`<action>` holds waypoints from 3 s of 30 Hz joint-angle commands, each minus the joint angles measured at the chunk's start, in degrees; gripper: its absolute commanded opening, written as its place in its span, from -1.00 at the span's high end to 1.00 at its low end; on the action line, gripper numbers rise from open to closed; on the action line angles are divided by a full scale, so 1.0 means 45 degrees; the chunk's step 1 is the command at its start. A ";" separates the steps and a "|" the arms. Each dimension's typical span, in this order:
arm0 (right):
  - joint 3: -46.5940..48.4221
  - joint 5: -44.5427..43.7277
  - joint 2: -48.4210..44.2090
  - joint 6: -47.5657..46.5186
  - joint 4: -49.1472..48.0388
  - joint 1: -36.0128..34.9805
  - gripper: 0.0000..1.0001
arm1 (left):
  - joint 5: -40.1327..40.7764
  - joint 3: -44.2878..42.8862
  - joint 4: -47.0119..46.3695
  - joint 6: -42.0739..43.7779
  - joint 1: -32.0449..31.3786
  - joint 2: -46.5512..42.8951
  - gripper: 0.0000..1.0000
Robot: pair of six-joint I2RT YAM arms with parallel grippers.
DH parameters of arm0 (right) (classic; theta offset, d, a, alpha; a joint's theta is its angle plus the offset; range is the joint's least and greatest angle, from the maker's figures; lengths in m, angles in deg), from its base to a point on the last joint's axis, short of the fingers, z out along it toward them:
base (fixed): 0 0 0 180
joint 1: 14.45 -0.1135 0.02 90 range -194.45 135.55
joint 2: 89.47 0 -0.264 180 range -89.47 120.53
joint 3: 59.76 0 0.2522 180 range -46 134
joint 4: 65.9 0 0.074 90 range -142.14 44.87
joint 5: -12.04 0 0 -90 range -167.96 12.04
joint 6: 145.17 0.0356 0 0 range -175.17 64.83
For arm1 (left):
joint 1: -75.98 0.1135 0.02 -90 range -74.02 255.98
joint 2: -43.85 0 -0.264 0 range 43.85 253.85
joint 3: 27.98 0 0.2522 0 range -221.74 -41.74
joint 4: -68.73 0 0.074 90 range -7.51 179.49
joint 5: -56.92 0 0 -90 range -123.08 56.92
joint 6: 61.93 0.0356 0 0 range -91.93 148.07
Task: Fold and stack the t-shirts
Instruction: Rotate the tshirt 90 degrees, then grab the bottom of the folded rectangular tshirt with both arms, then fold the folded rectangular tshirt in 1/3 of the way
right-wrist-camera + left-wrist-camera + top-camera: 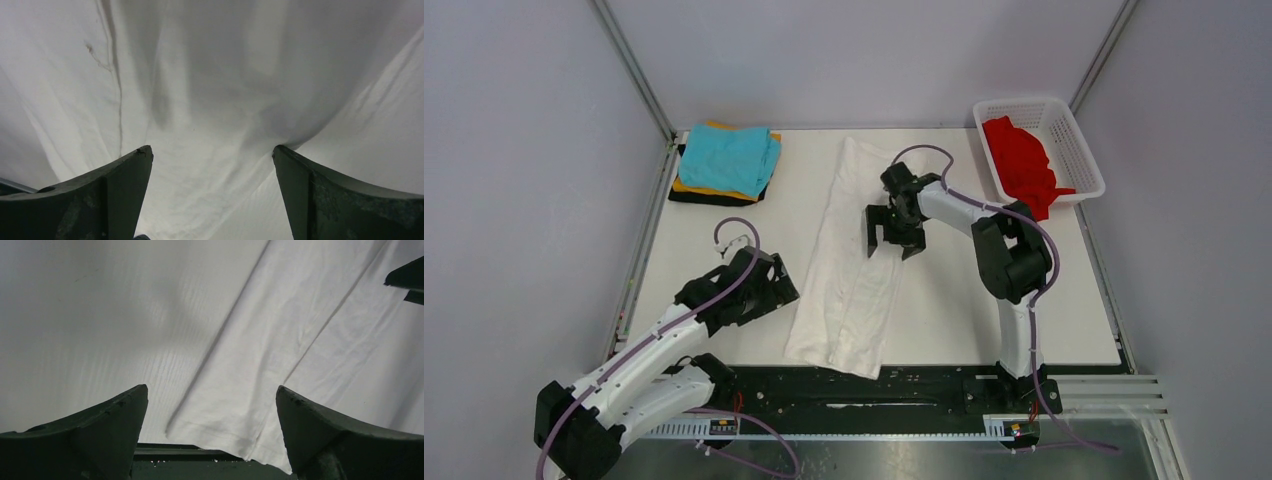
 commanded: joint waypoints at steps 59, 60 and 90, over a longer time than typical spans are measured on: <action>-1.3509 0.2968 -0.9816 0.3481 -0.4694 -0.2841 1.00 | -0.4460 0.4001 -0.7024 -0.0857 -0.4062 0.3083 1.00; -1.3629 0.3102 -1.0144 0.3506 -0.4380 -0.3076 1.00 | -0.4400 0.4050 -0.6709 -0.1084 -0.4437 0.2885 1.00; -0.7971 0.1981 -1.0250 0.0902 -0.2606 -0.0264 1.00 | -0.2480 -0.2923 -0.5401 0.2591 -0.1231 0.5295 1.00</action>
